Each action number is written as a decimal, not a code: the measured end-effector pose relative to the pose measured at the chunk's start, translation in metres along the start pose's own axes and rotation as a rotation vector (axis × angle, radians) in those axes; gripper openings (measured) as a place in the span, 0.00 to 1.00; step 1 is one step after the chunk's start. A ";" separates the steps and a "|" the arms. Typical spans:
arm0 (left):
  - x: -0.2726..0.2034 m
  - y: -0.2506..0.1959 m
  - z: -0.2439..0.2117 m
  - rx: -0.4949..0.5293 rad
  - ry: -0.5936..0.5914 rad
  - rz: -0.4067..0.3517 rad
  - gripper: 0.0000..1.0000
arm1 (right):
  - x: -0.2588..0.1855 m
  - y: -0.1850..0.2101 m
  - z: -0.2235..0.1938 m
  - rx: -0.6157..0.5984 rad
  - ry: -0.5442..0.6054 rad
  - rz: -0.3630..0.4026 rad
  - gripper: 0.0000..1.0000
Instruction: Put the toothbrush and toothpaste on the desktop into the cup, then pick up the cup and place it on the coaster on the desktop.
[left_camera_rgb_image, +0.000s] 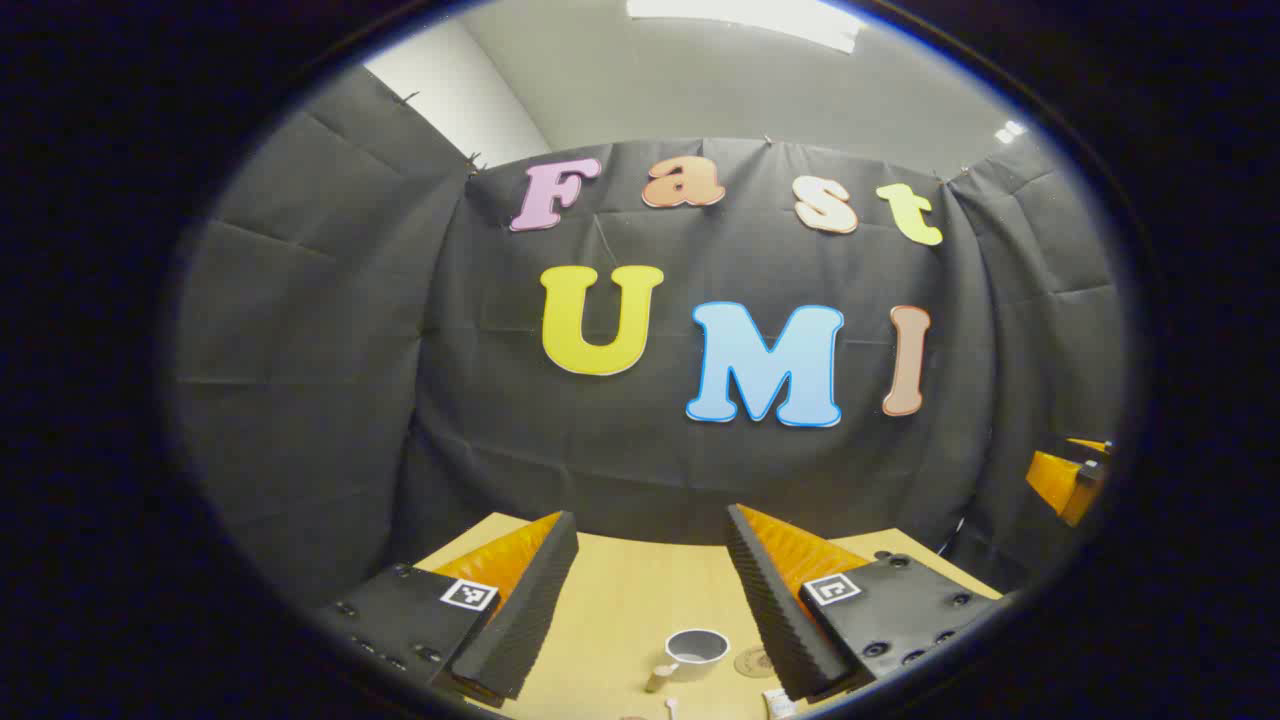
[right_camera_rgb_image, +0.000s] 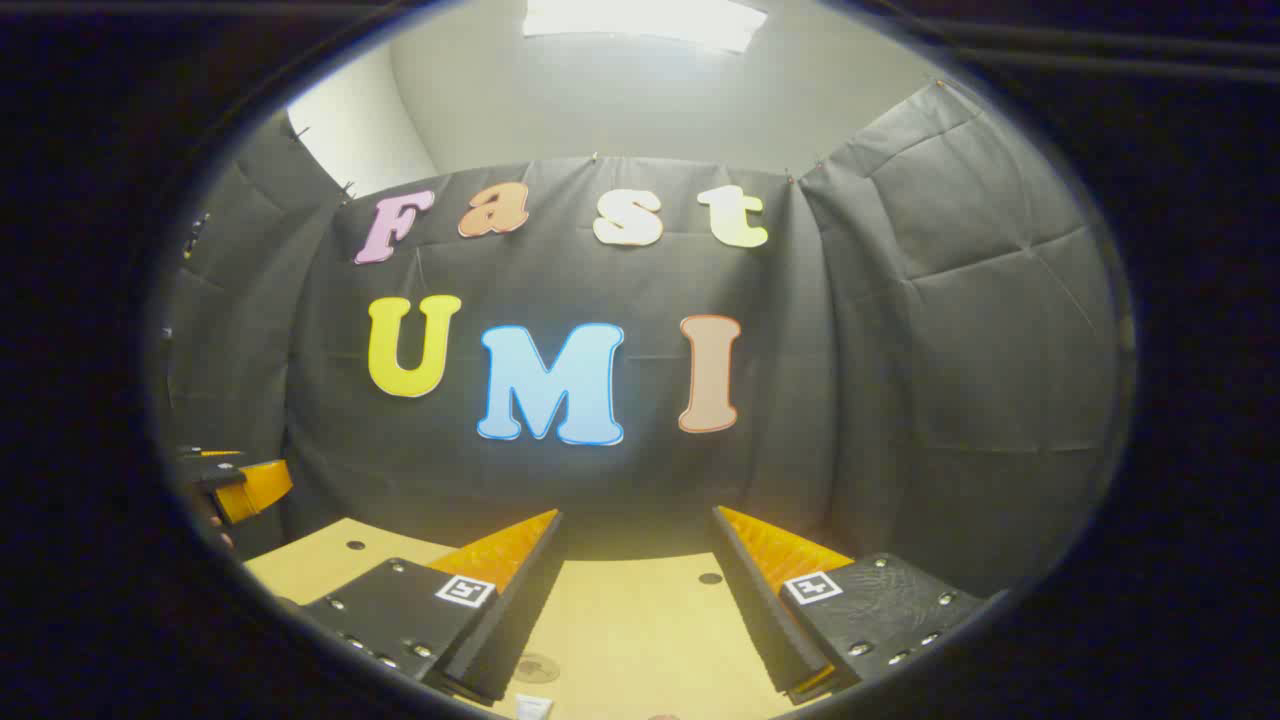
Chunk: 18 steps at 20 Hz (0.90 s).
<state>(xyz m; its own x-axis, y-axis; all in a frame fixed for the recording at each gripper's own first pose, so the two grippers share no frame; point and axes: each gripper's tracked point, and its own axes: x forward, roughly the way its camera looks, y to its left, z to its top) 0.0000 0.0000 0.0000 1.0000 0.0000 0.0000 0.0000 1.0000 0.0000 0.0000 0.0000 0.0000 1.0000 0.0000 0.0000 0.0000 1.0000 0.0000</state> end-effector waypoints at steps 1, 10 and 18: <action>-0.001 0.004 0.001 0.015 -0.002 0.012 1.00 | 0.002 0.009 -0.003 0.022 0.015 0.010 0.91; 0.006 -0.020 -0.018 0.004 0.068 0.001 1.00 | 0.015 0.032 -0.017 0.063 0.100 0.096 0.90; 0.018 -0.043 -0.034 0.012 0.111 -0.009 1.00 | 0.024 0.041 -0.029 0.046 0.149 0.137 0.89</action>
<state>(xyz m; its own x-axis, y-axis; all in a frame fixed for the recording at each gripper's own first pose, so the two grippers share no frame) 0.0179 -0.0432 -0.0337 0.9938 -0.0082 -0.1110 0.0095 0.9999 0.0116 0.0240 0.0413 -0.0291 0.9797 0.1393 -0.1444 -0.1325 0.9896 0.0554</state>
